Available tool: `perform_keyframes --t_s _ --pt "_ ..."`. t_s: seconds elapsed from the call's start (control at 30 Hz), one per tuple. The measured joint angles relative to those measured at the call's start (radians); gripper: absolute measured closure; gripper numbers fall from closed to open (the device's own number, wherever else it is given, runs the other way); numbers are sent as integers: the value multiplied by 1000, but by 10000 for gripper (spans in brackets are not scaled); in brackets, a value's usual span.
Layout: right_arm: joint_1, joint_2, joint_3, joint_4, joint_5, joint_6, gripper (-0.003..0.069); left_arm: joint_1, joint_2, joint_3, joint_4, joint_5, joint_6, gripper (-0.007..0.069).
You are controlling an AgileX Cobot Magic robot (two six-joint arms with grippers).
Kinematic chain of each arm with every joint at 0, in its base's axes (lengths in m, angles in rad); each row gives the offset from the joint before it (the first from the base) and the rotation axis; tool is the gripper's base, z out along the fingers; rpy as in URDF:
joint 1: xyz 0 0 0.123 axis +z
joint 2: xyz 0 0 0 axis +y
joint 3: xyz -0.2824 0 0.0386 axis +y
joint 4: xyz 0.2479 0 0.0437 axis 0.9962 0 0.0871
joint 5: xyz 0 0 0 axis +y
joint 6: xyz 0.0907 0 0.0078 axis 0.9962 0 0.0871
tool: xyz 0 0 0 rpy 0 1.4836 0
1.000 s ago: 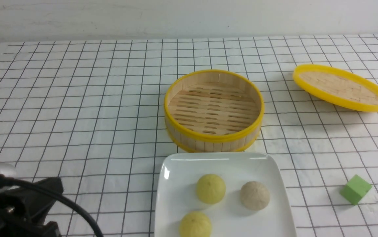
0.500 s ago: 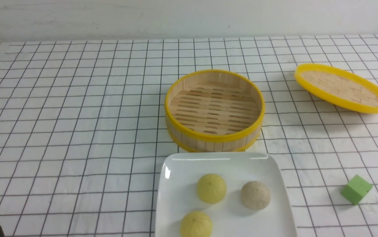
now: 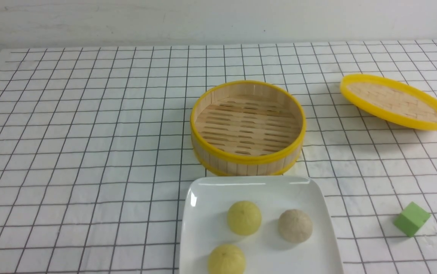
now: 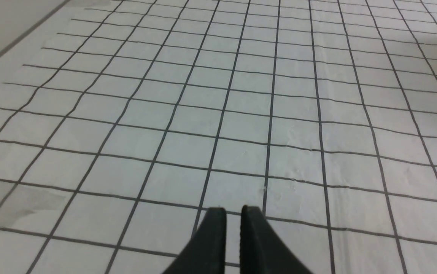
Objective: Put the steamed buns into the plate on the white-black tablecloth.
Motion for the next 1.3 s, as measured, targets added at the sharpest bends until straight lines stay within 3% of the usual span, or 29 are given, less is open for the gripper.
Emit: perform_keyframes --t_s 0.53,1.3 --pt "0 0 0 0 0 0 523 0 0 0 -3 3 0 519" --pt "0 0 0 0 0 0 488 0 0 0 142 10 0 497"
